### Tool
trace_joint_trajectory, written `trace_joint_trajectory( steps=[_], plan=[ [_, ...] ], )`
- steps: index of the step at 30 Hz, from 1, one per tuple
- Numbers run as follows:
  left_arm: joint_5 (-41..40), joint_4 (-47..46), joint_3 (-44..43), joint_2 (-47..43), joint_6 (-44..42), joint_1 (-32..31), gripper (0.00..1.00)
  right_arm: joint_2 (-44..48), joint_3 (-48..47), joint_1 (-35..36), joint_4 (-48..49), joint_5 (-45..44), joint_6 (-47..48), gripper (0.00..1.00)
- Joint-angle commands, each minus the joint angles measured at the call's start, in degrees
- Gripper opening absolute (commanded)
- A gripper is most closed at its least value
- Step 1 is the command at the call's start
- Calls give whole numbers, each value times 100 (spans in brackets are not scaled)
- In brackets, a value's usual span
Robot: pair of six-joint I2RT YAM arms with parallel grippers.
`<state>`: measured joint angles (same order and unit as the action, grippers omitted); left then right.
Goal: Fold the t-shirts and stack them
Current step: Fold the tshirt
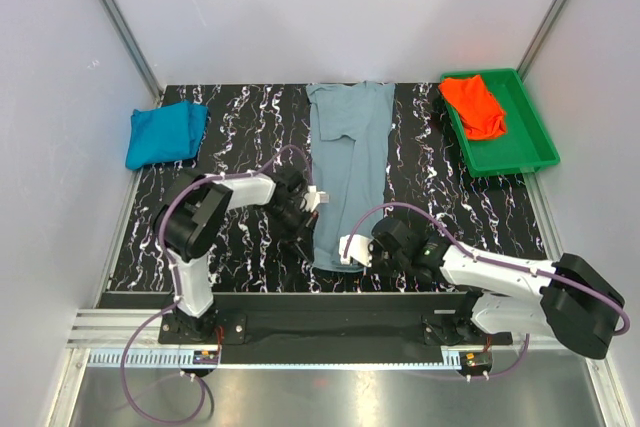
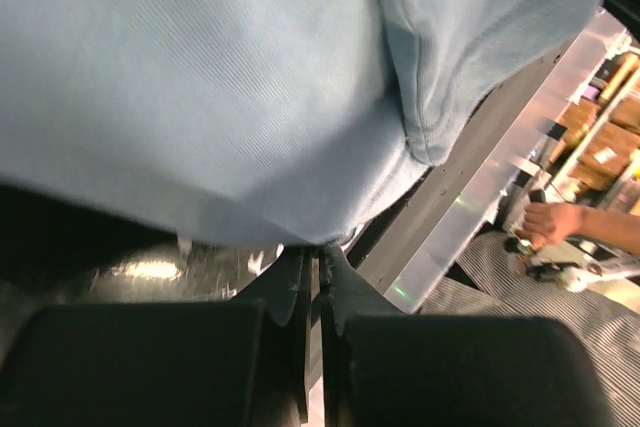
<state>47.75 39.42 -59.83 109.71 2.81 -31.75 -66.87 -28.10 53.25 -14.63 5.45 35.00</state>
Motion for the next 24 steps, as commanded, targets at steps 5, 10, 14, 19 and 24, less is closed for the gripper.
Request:
trace_joint_trajectory(
  steps=[5,10,14,19,24],
  plan=[
    [-362,-31,-72,-1390,-237,63,0,218,-257,-157,242,-264,-107,0],
    [-441,276,-441,-1681,-404,55,0,262,-670,-236,303,-518,-266,0],
    [-652,505,-932,-1795,-561,55,0,227,-1065,-324,443,-747,-240,0],
    [-854,769,-1285,-1813,-685,63,0,192,-1400,-657,663,-1002,-90,0],
    [-995,717,-1443,-1761,-589,203,0,201,-1690,-922,690,-1055,24,0]
  ],
)
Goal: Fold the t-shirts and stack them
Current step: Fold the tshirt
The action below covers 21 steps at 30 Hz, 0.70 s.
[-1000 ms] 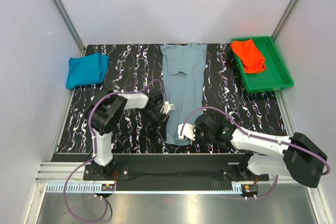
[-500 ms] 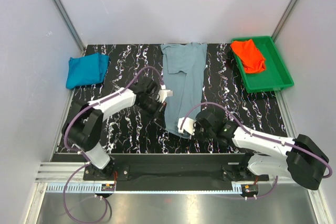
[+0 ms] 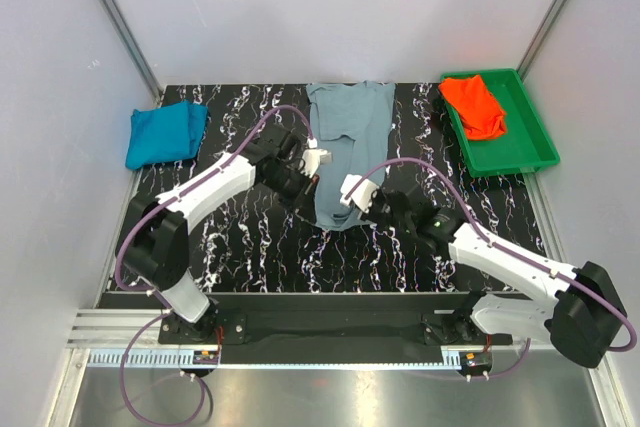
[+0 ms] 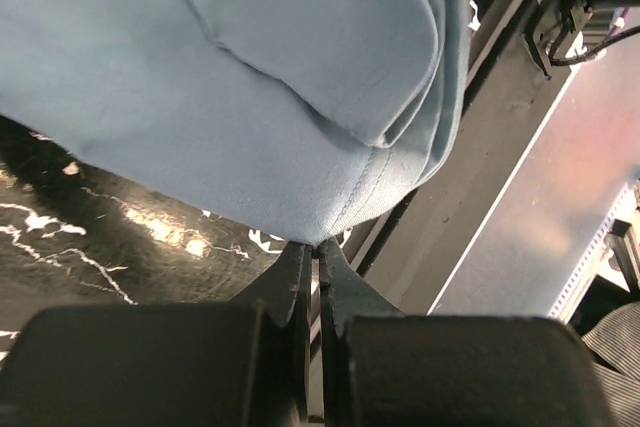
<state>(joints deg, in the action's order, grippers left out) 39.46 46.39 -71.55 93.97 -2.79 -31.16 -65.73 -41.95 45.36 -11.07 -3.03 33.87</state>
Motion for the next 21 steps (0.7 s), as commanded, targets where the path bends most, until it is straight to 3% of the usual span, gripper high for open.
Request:
trace_joint_trajectory(
  steps=[1,10,21],
  plan=[
    [-167,2,-333,-160,-20,197,0,96,-313,-177,368,-242,164,0],
    [-448,81,-1500,779,-293,716,0,-194,-506,-572,851,-154,436,0],
    [-606,2,-2802,2018,-337,971,0,-1546,-1447,-1372,1502,223,595,0]
  ],
)
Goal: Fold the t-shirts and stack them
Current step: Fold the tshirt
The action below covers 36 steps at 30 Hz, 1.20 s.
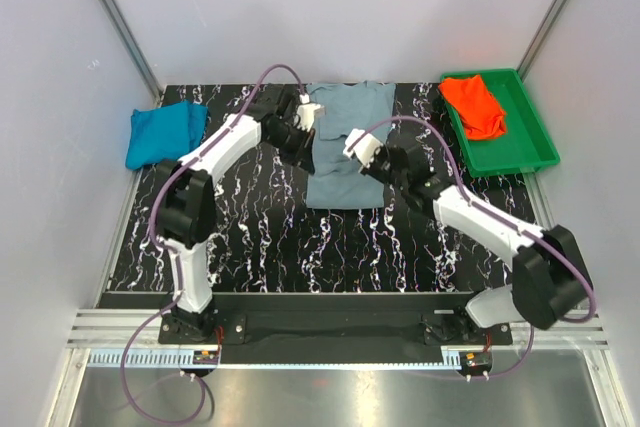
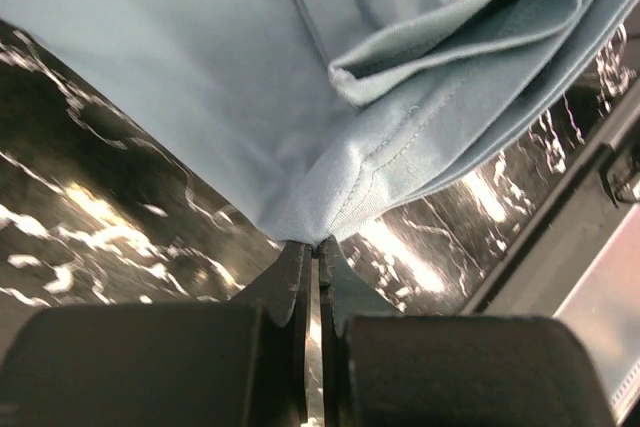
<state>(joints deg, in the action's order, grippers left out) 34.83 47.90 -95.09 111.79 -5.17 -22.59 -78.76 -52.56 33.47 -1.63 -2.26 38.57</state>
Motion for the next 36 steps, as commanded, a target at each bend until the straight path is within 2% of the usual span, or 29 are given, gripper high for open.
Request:
trace_joint_trajectory(
  steps=[1,14,20,23,24,27,30,31,32,33,36],
  plan=[
    [-160,-158,-641,317,-107,132,0,-462,-526,-236,619,156,142,0],
    [-380,-412,-2320,1854,7,352,0,-2283,-1573,-842,1129,472,151,0],
    [-538,-755,-2567,2338,121,352,0,-3267,-2188,-948,1384,403,72,0],
    [-767,-1019,-2593,2383,165,369,4,-3637,-2496,-974,1428,262,55,0],
    [-811,-1037,-2637,2391,209,369,11,-3742,-2601,-992,1481,261,63,0],
    [-960,-1037,-2743,2313,192,378,16,-3761,-2777,-1001,1437,77,11,0],
    [-1118,-1019,-2804,2172,183,387,36,-3647,-2778,-1018,1367,15,-68,1],
    [-1197,-985,-2813,2094,192,387,53,-3603,-2752,-1018,1358,-11,-60,6],
    [-1206,-976,-2805,2049,200,387,59,-3559,-2708,-1018,1384,-72,-68,14],
    [-1198,-958,-2805,1997,148,387,62,-3463,-2577,-1018,1402,-107,-60,20],
    [-1259,-896,-2726,1768,148,387,71,-3182,-2296,-1027,1446,-196,-68,25]
  ],
)
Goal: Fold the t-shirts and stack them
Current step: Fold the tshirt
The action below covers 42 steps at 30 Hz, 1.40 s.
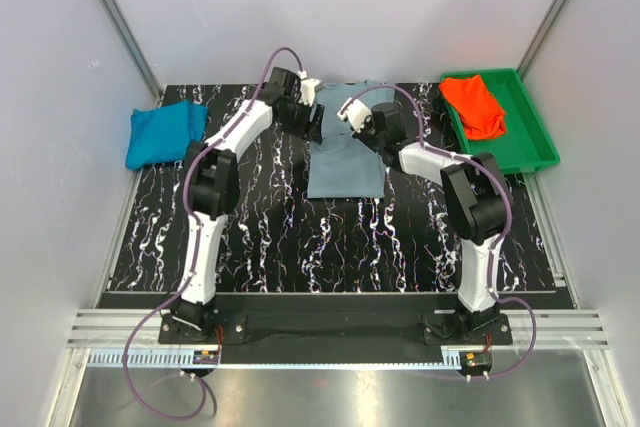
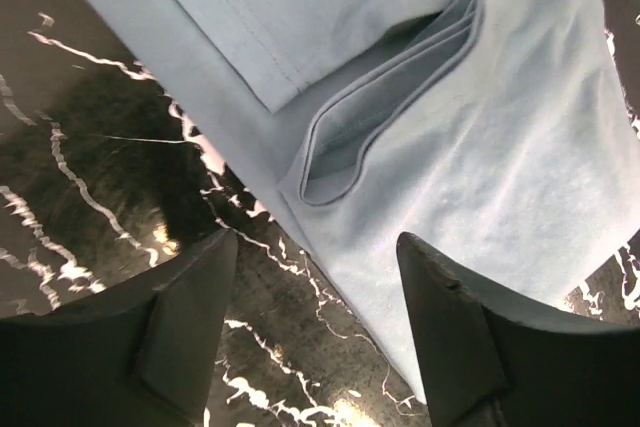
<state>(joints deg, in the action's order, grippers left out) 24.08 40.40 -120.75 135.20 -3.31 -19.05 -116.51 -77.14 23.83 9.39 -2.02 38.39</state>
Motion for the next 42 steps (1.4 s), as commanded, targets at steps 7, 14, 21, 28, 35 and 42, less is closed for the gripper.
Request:
trace_joint_trajectory(
  steps=[7,14,21,28,35,42],
  plan=[
    [-289,-77,200,-1073,-38,24,72,1068,744,-107,362,-281,-147,31],
    [659,-173,1525,-1786,620,-29,73,1219,-422,-116,-2285,869,-2298,61],
    [1292,-453,2748,-1918,1323,6,75,1218,-460,-125,-2820,1020,-3083,61],
    [1530,-577,3145,-1751,1605,6,71,1560,243,-415,-3329,1529,-3724,59],
    [1626,-542,3154,-1531,1606,6,69,1667,648,-555,-3285,1801,-4146,57],
    [1644,-542,3444,-1628,1658,6,67,1658,955,-626,-3198,1986,-4287,55]
  ],
)
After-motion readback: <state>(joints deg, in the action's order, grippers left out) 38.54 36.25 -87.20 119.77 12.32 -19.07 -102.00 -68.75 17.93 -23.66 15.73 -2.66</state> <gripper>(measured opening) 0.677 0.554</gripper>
